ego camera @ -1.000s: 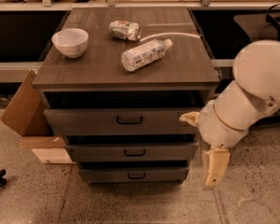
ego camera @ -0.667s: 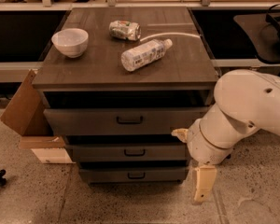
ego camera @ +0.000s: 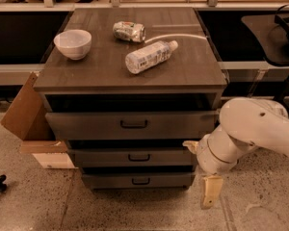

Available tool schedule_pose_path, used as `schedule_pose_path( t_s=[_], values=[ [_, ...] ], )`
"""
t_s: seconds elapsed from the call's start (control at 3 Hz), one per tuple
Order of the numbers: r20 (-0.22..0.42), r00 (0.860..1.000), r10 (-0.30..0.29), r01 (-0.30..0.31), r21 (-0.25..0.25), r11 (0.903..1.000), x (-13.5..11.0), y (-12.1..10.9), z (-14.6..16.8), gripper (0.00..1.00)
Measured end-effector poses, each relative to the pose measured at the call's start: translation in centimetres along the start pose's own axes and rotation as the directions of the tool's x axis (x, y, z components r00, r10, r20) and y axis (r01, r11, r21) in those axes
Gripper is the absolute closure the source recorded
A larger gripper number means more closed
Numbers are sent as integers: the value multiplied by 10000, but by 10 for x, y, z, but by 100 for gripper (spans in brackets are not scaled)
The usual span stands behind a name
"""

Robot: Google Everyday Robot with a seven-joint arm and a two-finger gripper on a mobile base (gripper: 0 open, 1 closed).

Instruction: Open middle drawer

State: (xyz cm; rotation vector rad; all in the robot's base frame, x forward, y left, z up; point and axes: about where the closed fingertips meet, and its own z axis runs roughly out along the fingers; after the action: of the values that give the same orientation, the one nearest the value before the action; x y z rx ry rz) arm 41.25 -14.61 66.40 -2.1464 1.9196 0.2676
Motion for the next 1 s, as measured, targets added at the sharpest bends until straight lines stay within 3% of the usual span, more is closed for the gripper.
schedule_pose_path(
  t_s=[0.67,1.0],
  values=[
    [-190,9992,-346,348,85,9994,47,-25,95,0],
    [-25,9998,-194,193,-380,9991,66,-33,162,0]
  ],
)
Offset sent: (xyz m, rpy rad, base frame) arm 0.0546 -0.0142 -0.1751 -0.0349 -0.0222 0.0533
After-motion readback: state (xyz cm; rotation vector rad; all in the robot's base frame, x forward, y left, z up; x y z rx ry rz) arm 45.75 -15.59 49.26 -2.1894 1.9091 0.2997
